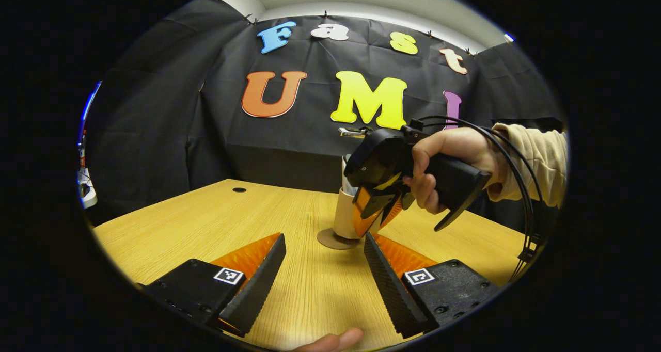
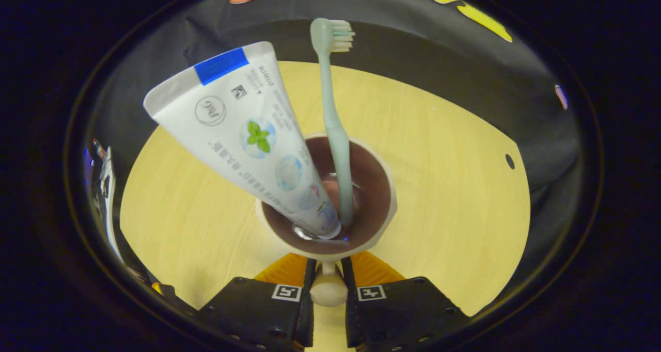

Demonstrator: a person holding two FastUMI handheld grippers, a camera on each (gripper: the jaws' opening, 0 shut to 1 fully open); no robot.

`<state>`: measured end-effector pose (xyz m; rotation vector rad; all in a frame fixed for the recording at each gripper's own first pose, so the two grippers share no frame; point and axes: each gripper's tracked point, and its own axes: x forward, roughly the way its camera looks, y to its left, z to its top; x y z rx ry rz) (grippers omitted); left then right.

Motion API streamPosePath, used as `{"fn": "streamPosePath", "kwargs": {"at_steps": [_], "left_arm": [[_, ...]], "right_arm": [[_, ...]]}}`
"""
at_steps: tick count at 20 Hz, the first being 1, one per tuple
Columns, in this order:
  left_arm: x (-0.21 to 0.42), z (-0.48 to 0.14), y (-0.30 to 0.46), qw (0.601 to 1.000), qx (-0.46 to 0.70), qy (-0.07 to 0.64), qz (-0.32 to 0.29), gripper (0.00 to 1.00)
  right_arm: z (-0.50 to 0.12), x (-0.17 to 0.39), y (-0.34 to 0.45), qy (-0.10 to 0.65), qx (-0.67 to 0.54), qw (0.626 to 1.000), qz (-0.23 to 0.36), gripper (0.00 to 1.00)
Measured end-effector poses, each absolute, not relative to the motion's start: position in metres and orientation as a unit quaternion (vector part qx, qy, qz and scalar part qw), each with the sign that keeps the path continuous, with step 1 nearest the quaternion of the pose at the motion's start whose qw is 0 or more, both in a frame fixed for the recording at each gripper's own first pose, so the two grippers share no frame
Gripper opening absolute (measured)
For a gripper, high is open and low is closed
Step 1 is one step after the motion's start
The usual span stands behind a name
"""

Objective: Put the toothbrush and toothpaste on the desktop into the cup, then pick up the cup and place it on the coaster on the desktop.

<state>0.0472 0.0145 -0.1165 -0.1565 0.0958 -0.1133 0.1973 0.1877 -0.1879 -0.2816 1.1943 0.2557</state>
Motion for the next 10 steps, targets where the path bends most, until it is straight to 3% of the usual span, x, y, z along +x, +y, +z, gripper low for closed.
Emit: {"fn": "streamPosePath", "kwargs": {"at_steps": [10], "left_arm": [[0.042, -0.122, 0.015, 0.993, -0.085, 0.052, -0.067, 0.97]], "right_arm": [[-0.200, 0.198, 0.194, 0.558, -0.131, 0.809, 0.127, 0.22]]}}
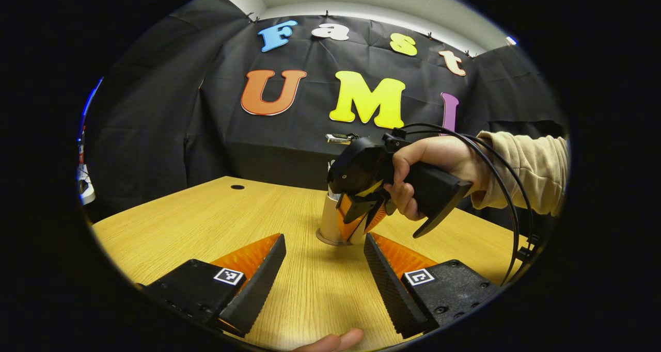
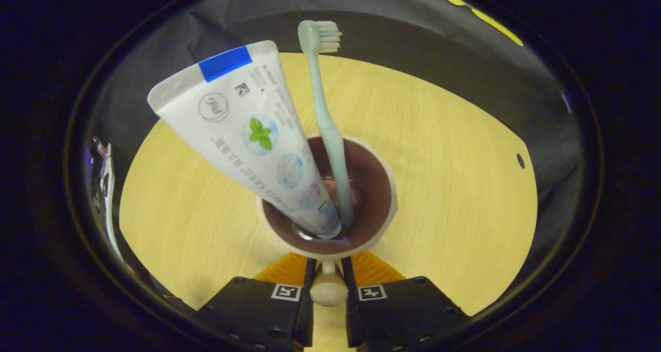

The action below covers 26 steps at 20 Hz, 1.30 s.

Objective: Put the toothbrush and toothpaste on the desktop into the cup, then pick up the cup and place it on the coaster on the desktop.

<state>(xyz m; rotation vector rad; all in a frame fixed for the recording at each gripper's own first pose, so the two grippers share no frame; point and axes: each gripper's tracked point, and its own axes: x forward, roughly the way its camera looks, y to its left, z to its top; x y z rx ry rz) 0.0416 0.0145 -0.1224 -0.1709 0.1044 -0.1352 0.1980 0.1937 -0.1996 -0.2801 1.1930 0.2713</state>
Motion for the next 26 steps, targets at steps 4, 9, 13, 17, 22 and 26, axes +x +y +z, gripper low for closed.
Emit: {"fn": "streamPosePath", "kwargs": {"at_steps": [4, 9, 13, 17, 22, 26], "left_arm": [[0.038, -0.124, 0.011, 0.994, -0.074, 0.051, -0.067, 0.97], [0.041, -0.126, 0.011, 0.995, -0.055, 0.052, -0.061, 0.97], [0.047, -0.129, 0.017, 0.996, -0.047, 0.061, -0.044, 0.96], [0.055, -0.122, 0.021, 0.997, -0.041, 0.059, -0.036, 0.96], [0.062, -0.106, 0.025, 0.996, -0.054, 0.060, -0.030, 0.96], [0.064, -0.086, 0.022, 0.996, -0.059, 0.057, -0.035, 0.96]], "right_arm": [[-0.204, 0.194, 0.195, 0.551, -0.100, 0.816, 0.140, 0.28], [-0.210, 0.189, 0.194, 0.529, -0.078, 0.830, 0.160, 0.61], [-0.185, 0.186, 0.196, 0.478, -0.072, 0.855, 0.187, 0.90], [-0.149, 0.181, 0.189, 0.417, -0.054, 0.887, 0.192, 0.96], [-0.084, 0.171, 0.161, 0.313, -0.017, 0.931, 0.187, 0.96], [-0.043, 0.150, 0.119, 0.258, 0.005, 0.951, 0.169, 0.96]]}}
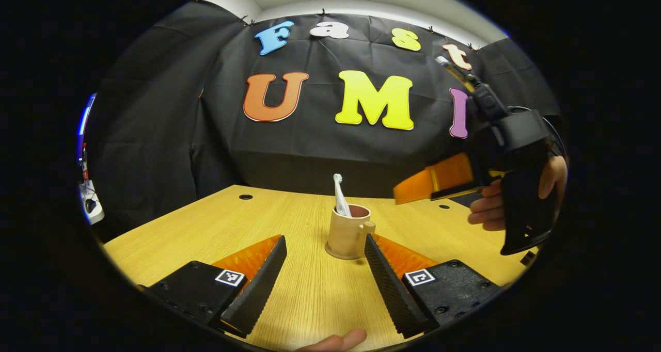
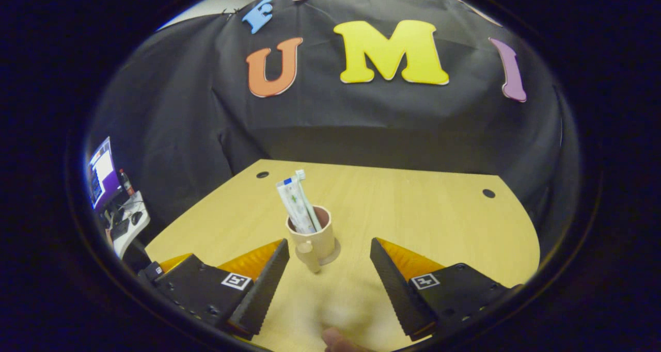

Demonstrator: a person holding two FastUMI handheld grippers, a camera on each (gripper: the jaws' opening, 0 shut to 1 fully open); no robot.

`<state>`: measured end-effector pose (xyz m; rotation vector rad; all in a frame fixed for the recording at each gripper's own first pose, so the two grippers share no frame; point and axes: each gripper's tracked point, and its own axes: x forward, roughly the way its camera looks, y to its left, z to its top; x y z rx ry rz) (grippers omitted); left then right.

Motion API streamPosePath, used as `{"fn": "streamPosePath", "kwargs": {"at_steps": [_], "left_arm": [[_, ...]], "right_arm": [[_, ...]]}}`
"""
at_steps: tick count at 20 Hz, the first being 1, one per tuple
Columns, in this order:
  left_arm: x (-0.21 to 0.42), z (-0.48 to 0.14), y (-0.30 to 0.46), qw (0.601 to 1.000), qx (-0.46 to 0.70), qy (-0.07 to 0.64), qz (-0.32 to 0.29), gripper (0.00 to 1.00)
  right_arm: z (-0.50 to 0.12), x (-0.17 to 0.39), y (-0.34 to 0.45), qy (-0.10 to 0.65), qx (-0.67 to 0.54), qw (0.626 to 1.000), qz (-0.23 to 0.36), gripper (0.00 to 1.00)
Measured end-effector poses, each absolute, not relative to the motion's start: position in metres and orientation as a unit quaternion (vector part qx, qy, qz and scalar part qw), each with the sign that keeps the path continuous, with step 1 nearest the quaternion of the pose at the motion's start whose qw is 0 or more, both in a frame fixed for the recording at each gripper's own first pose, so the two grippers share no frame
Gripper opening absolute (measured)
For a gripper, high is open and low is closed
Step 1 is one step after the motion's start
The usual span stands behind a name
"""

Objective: Put the toothbrush and toothpaste on the desktop into the cup, then pick up the cup and place it on the coaster on the desktop.

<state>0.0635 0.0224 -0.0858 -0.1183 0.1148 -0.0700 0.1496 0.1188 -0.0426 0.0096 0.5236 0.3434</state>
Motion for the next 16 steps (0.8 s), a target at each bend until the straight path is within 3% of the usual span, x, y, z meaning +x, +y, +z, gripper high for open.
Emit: {"fn": "streamPosePath", "kwargs": {"at_steps": [6, 7, 16], "left_arm": [[0.059, -0.041, 0.006, 0.998, -0.051, 0.034, -0.031, 1.00], [0.056, -0.033, 0.003, 0.998, -0.047, 0.028, -0.031, 0.96], [0.024, 0.001, -0.056, 0.998, -0.007, 0.012, -0.055, 0.96]], "right_arm": [[-0.013, 0.113, 0.049, 0.193, 0.004, 0.972, 0.131, 0.96], [-0.011, 0.106, 0.040, 0.187, 0.010, 0.974, 0.127, 0.95], [-0.012, 0.055, -0.010, 0.110, -0.014, 0.992, 0.062, 0.95]]}}
